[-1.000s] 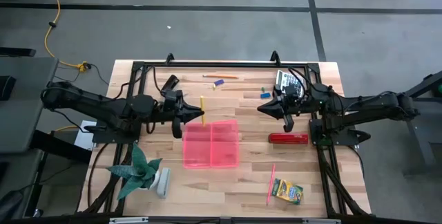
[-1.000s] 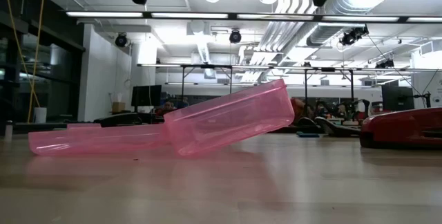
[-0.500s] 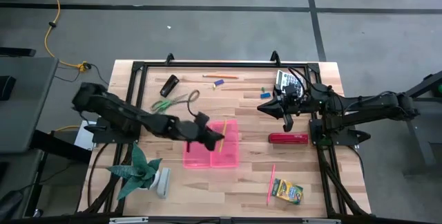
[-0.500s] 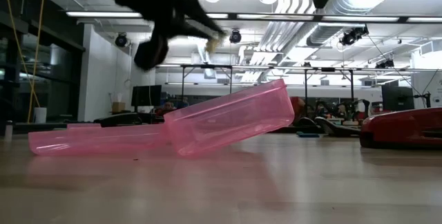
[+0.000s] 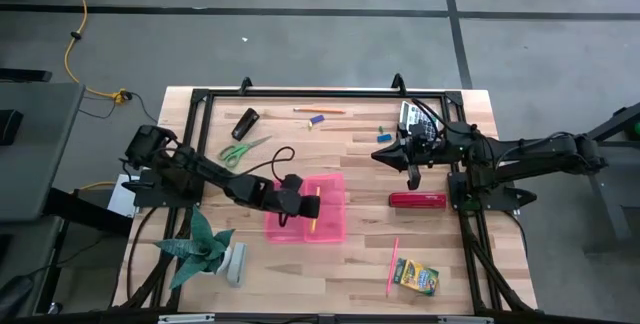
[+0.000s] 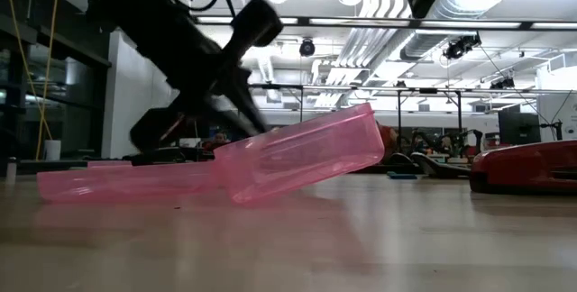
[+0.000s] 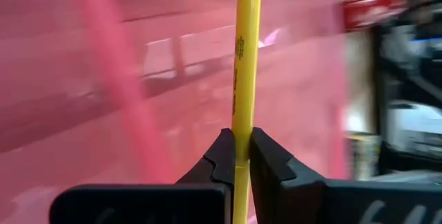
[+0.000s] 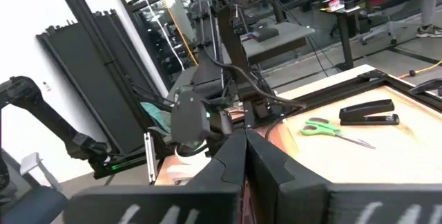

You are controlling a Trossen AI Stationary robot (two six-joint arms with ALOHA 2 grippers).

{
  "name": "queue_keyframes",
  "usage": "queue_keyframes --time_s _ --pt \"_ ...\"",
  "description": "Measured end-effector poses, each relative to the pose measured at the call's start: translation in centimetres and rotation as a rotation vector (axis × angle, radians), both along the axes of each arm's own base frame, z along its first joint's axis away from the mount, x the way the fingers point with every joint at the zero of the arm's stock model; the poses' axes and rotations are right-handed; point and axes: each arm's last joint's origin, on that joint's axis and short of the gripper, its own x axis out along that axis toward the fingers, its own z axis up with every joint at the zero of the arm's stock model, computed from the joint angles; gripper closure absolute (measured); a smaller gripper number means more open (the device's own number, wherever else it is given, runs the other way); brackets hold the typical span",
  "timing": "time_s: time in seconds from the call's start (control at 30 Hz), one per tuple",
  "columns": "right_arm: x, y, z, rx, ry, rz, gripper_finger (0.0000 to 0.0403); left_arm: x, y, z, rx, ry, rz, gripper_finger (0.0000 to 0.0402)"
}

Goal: Pack school essentials
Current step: Put the yellow pen into the pink supply box

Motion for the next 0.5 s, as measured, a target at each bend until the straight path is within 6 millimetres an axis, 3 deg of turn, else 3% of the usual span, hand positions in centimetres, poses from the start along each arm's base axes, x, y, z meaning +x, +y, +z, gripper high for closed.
queue_keyframes --time_s 0.2,0.5 --pt "0.00 0.00 -0.03 0.000 0.003 0.000 0.0402 -0.20 -0.09 -0.20 -0.033 0.029 -0.010 0.0394" --pt "0.00 0.00 -0.03 0.000 0.003 0.000 0.0402 -0.18 0.06 -0.20 -0.030 0.027 -0.004 0.0351"
